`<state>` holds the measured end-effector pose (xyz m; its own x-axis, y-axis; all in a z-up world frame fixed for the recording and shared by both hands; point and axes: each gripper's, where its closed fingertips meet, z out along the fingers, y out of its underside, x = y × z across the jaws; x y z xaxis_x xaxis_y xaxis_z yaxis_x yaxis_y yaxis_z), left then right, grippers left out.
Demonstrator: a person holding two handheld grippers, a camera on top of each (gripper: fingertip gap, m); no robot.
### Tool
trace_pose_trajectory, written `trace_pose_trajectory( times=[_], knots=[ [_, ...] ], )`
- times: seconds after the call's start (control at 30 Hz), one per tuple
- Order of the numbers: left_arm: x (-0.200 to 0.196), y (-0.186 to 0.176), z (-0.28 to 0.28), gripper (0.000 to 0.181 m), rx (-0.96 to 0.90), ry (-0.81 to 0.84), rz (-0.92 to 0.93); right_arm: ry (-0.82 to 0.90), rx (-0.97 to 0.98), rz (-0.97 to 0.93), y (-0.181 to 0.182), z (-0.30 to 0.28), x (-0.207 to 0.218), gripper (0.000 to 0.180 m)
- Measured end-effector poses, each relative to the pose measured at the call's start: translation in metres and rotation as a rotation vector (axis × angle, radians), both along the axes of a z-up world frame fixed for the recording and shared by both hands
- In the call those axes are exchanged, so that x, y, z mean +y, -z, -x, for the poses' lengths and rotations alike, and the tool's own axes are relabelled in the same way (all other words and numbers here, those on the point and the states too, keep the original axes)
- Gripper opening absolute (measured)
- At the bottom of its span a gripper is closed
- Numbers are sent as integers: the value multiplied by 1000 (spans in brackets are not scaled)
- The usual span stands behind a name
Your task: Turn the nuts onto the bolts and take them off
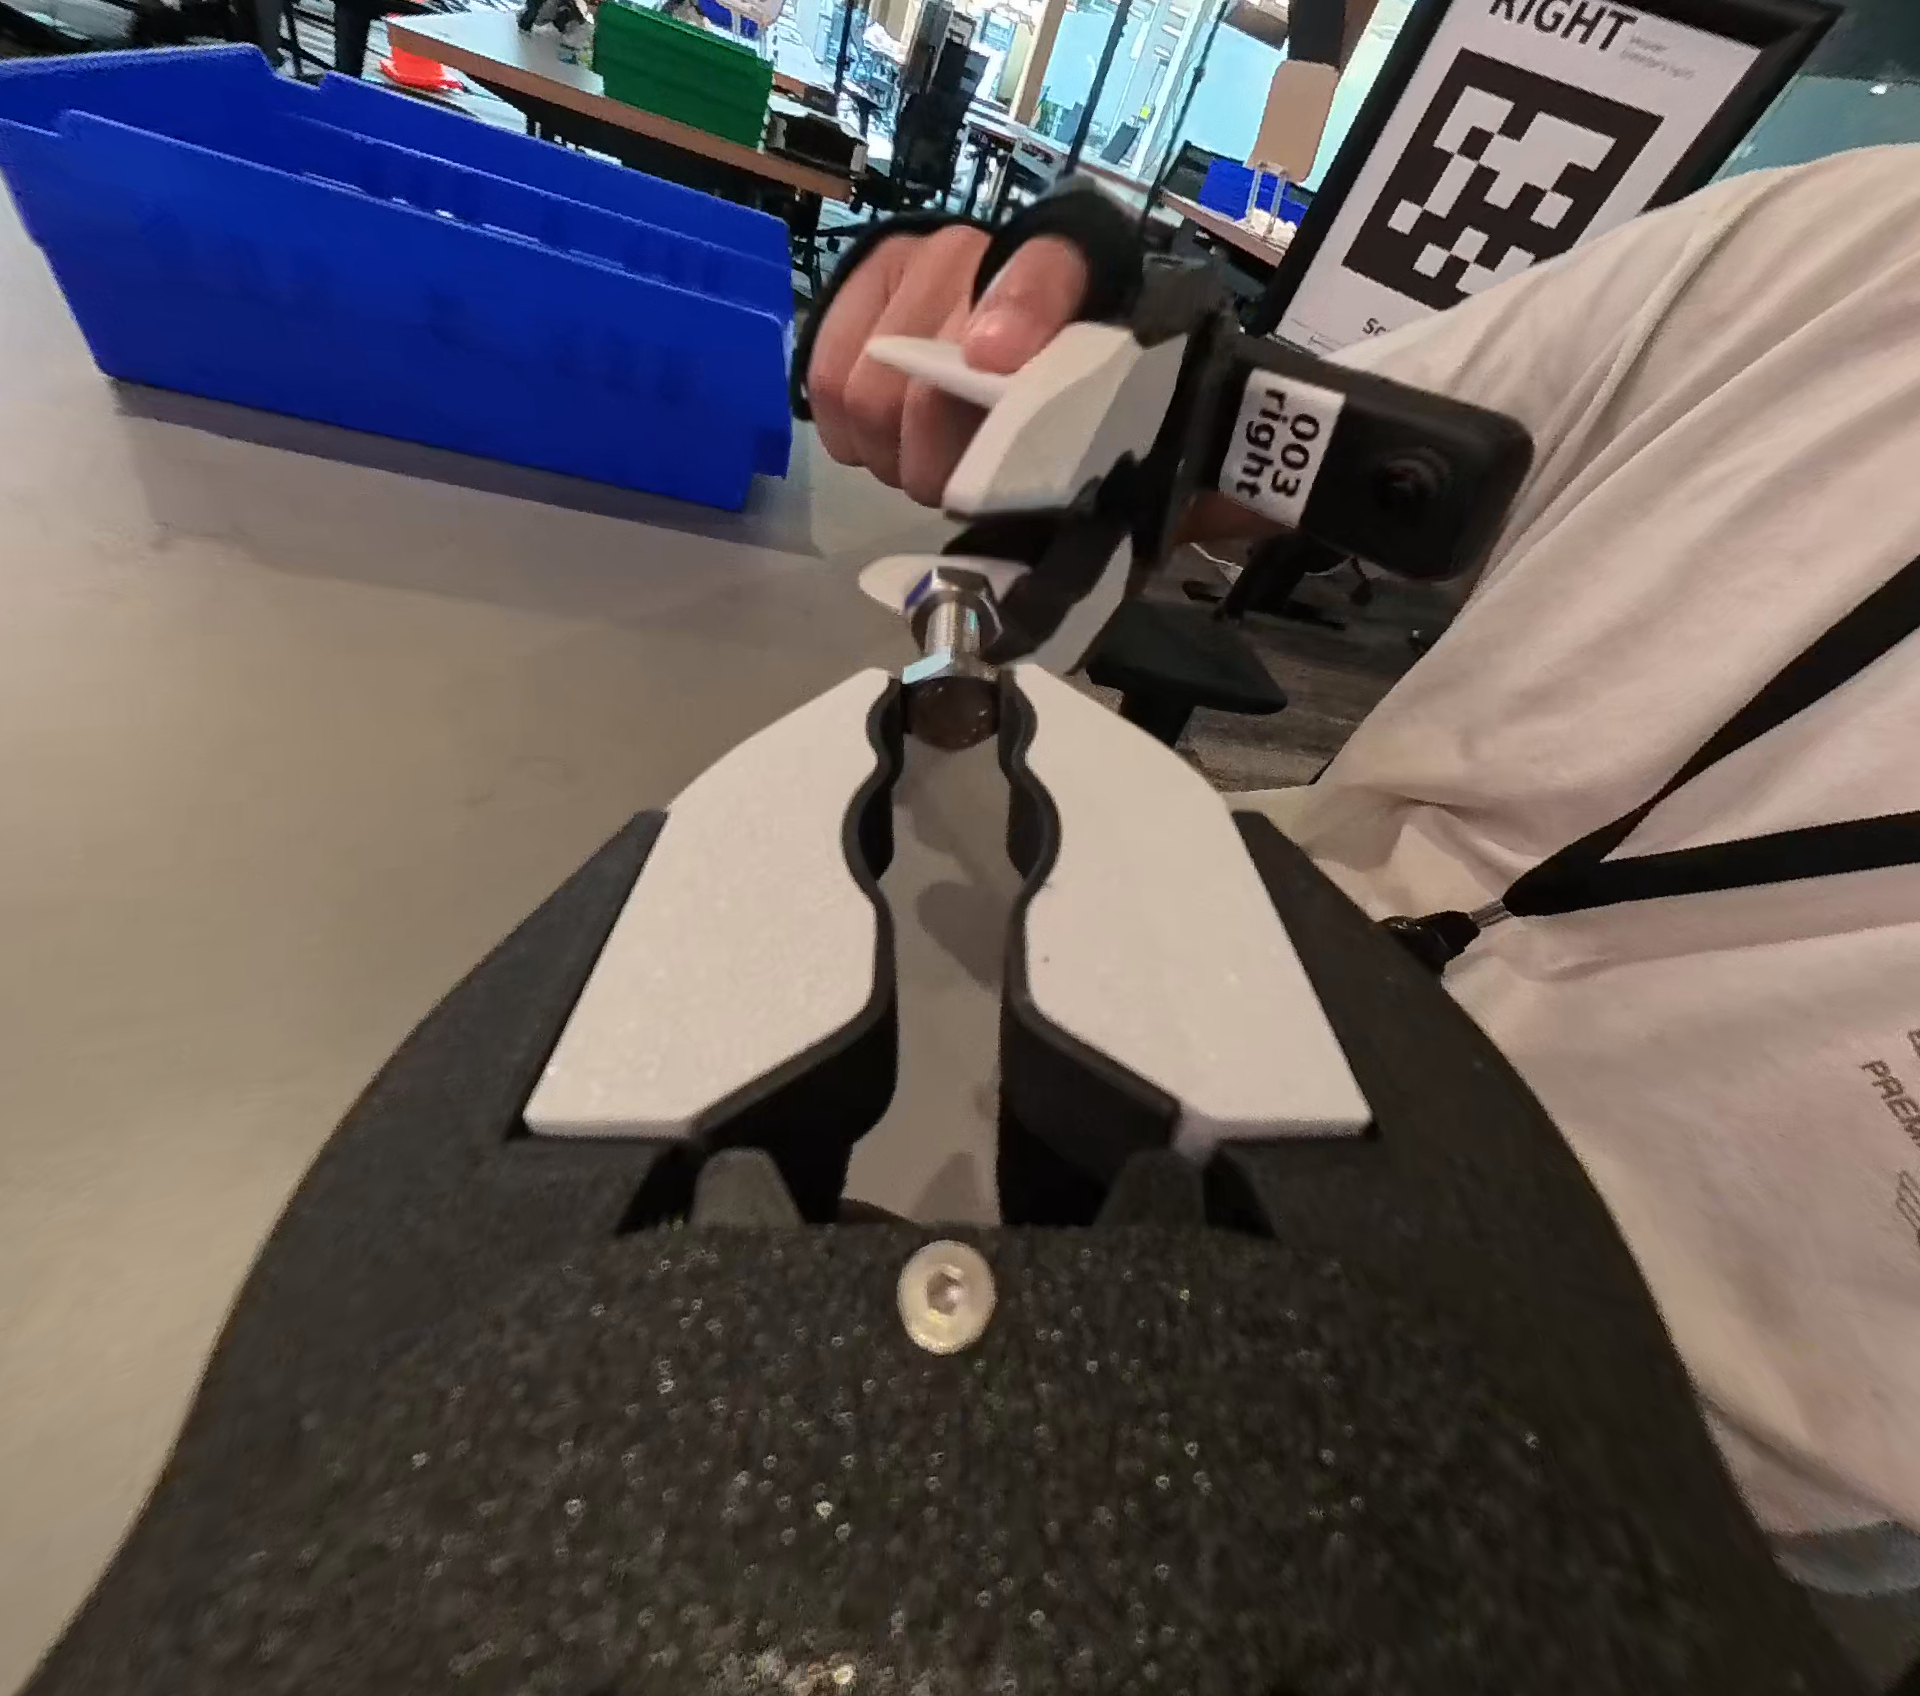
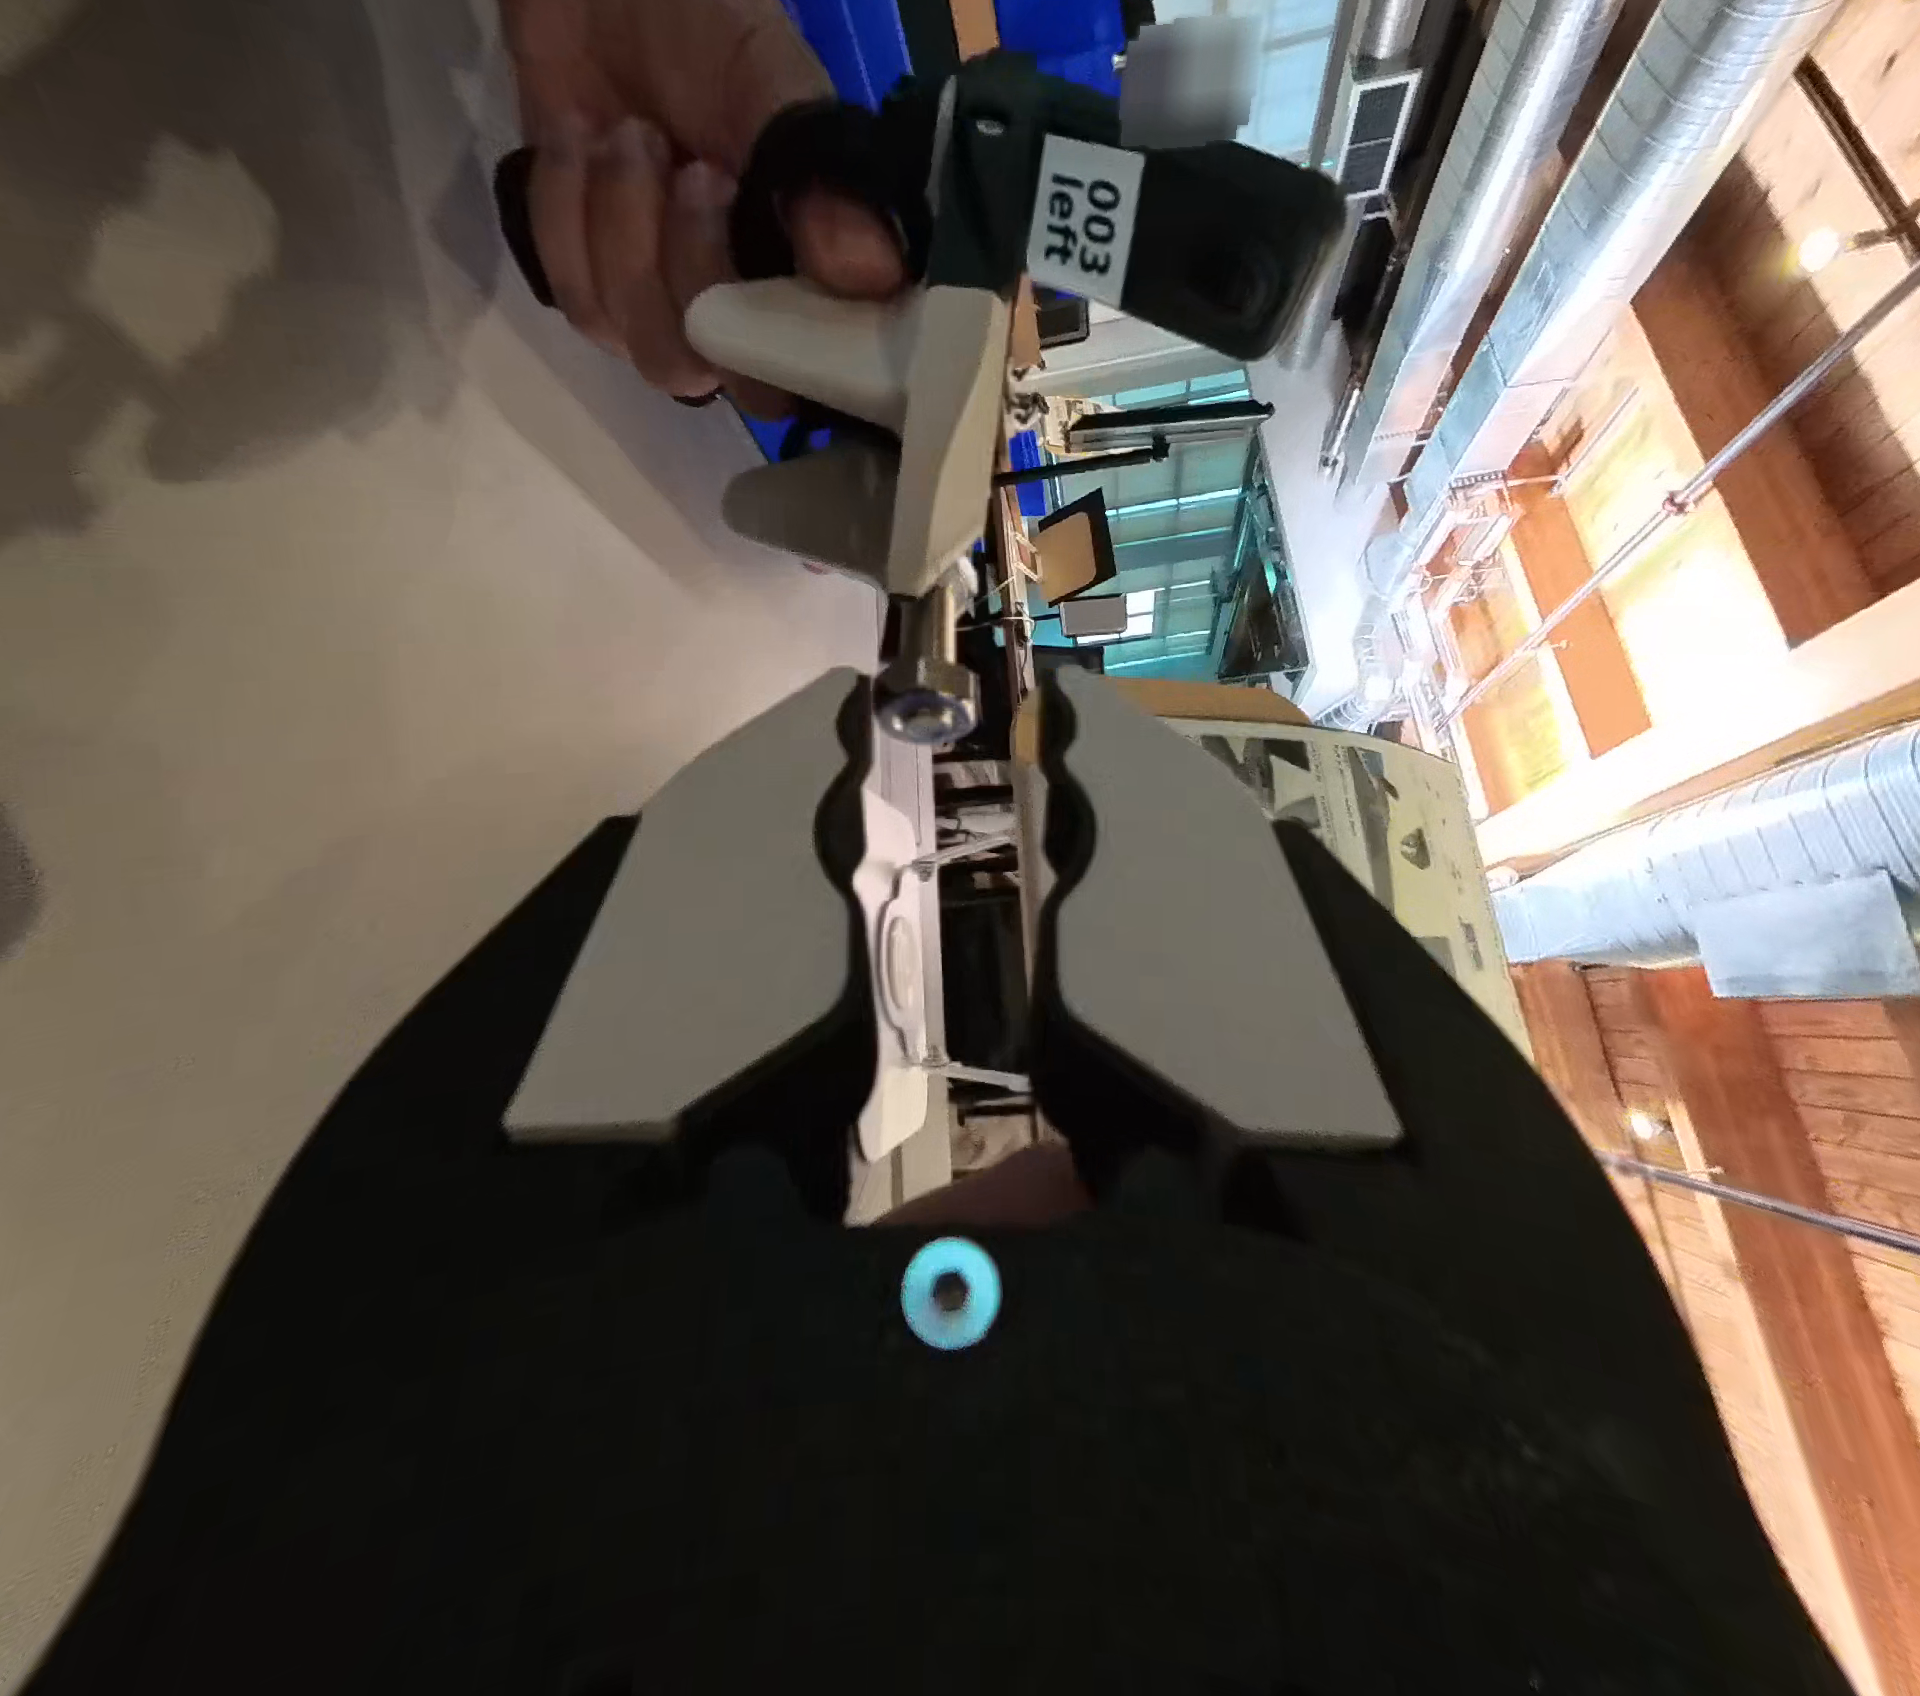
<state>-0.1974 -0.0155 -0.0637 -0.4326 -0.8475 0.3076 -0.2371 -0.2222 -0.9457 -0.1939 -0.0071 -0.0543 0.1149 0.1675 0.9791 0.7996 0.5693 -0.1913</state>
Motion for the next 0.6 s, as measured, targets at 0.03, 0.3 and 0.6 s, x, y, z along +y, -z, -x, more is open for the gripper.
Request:
trace_pose_trajectory(
  times=[0.03, 0.3, 0.6],
  knots=[
    [-1, -1, 0, 17, -5, 1, 4, 10, -15, 16, 3, -1, 3, 22],
    [1, -1, 0, 17, -20, -70, -197, -96, 525, 931, 12, 3, -2, 19],
    [7, 0, -2, 17, -24, -147, -319, -464, 1332, 2062, 2, 6, -6, 34]
  ],
)
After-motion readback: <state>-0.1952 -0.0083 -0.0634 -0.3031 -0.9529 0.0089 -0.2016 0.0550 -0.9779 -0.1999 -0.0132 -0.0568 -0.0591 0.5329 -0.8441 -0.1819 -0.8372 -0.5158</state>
